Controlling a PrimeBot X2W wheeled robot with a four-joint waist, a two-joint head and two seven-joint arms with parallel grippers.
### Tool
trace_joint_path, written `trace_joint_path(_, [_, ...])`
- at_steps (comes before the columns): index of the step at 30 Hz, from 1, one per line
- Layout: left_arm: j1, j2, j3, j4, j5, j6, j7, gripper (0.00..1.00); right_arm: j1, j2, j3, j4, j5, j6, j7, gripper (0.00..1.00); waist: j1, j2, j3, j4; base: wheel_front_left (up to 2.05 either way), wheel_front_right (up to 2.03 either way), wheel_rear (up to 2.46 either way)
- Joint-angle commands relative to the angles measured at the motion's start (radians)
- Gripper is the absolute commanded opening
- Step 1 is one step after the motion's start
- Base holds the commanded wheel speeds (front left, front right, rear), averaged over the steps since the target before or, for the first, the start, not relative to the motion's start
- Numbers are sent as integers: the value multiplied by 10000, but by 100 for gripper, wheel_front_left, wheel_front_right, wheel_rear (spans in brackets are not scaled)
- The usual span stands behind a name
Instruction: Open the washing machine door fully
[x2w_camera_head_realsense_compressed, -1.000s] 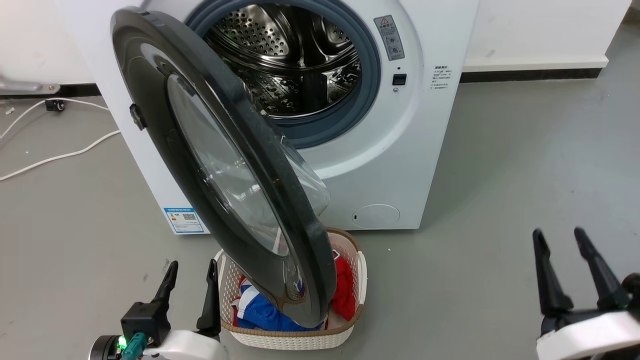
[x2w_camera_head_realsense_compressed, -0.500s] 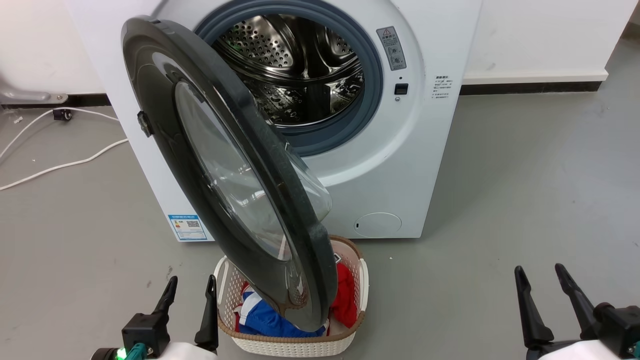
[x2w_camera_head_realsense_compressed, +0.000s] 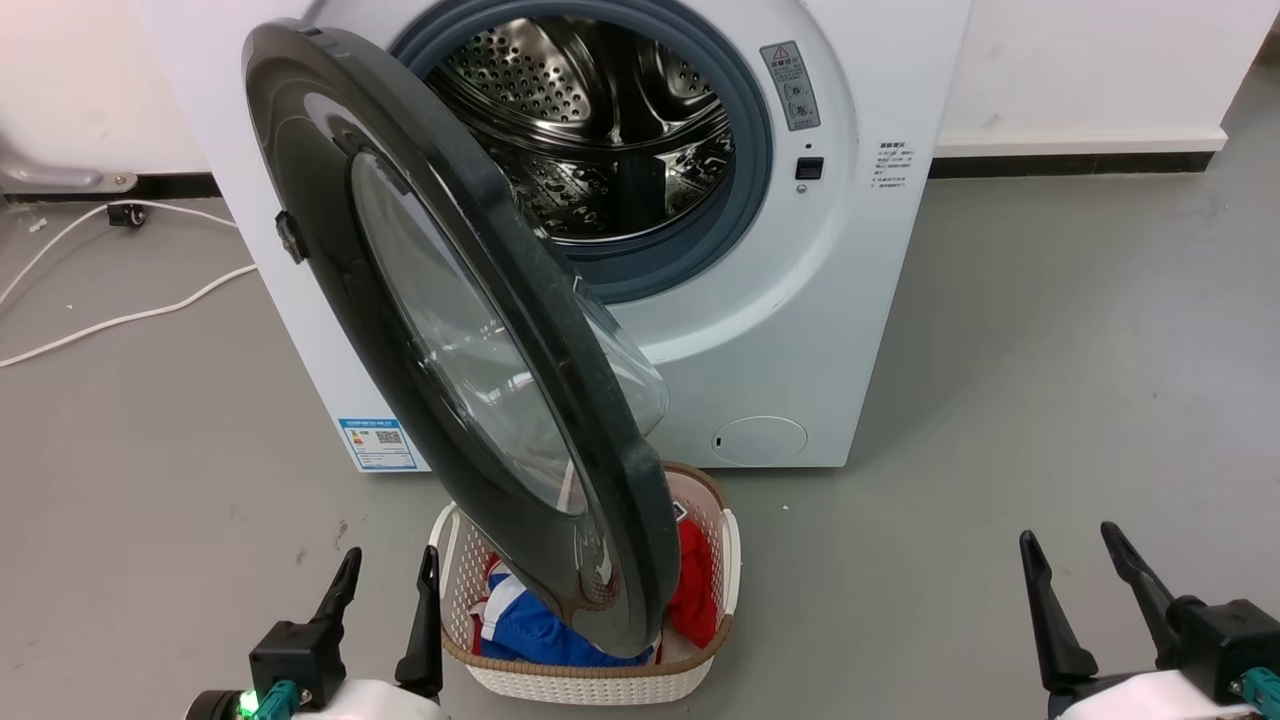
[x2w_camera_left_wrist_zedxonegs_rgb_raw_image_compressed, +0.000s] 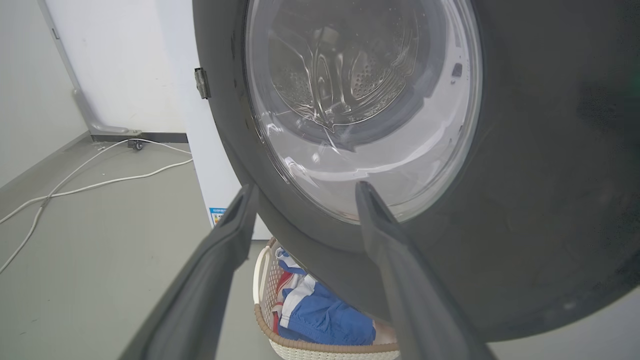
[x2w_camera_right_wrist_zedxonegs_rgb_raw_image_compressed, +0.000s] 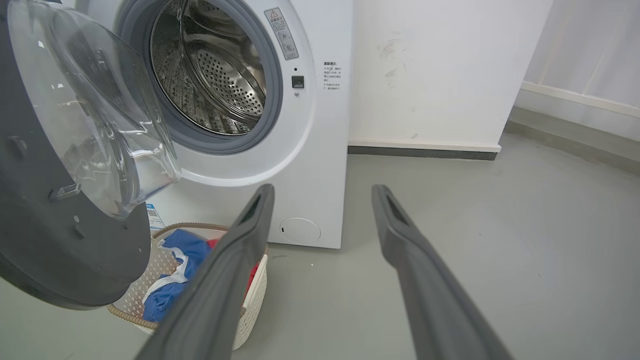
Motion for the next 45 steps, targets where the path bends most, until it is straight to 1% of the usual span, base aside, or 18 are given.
trace_joint_path(1, [-112, 61, -9, -44, -6, 50, 22, 100, -167, -77, 2, 45, -103, 2, -68, 100, 0, 0, 22, 10, 0, 0, 0])
trace_joint_path(9, [-166, 175, -136, -38, 94, 142, 147, 100, -312, -53, 10, 234, 9, 2, -150, 100, 0, 0, 57, 62, 0, 0, 0])
trace_joint_path(11, [-184, 170, -148, -64, 52, 108, 108, 100, -333, -56, 17, 262, 24, 2, -155, 100, 0, 0, 55, 87, 0, 0, 0])
trace_joint_path(12, [-191, 153, -142, -82, -13, 78, 96, 62, -337, -59, 20, 270, 38, 0, -163, 100, 0, 0, 54, 100, 0, 0, 0])
trace_joint_path(13, [-207, 149, -135, -125, -13, 77, 71, 13, -330, -68, 26, 279, 43, 0, -168, 100, 0, 0, 47, 110, 0, 0, 0])
trace_joint_path(14, [-199, 155, -145, -128, -43, 55, 56, 0, -324, -77, 31, 286, 42, 2, -173, 100, 0, 0, 42, 115, 0, 0, 0])
trace_joint_path(21, [-271, 132, -90, -320, -196, 147, 78, 0, -336, -117, 31, 347, 31, 2, -143, 100, 0, 0, 51, 138, 0, 0, 0])
trace_joint_path(28, [-692, 125, 162, -1222, -448, 351, 146, 0, -346, -95, 14, 374, 58, 2, -120, 100, 0, 0, 34, 179, 0, 0, 0])
trace_joint_path(30, [-965, 138, 206, -1666, -402, 465, 215, 0, -356, -82, 21, 362, 40, 2, -107, 100, 0, 0, 30, 202, 0, 0, 0])
trace_joint_path(31, [-1448, 163, 243, -2406, -380, 595, 390, 0, -347, -84, 42, 368, 31, 0, -86, 100, 0, 0, 33, 232, 0, 0, 0])
trace_joint_path(35, [-2132, 162, 115, -3495, -231, 716, 690, 0, -380, -74, 46, 382, 36, 2, -60, 100, 0, 0, 47, 244, 0, 0, 0])
trace_joint_path(39, [-2850, 95, -246, -4566, -57, 639, 953, 0, -417, -52, 18, 399, 48, 2, -11, 100, 0, 0, 71, 245, 0, 0, 0])
trace_joint_path(45, [-3673, -177, -1183, -5847, 99, 509, 1521, 0, -474, -6, 15, 440, 59, 0, -15, 100, 0, 0, 131, 187, 0, 0, 0])
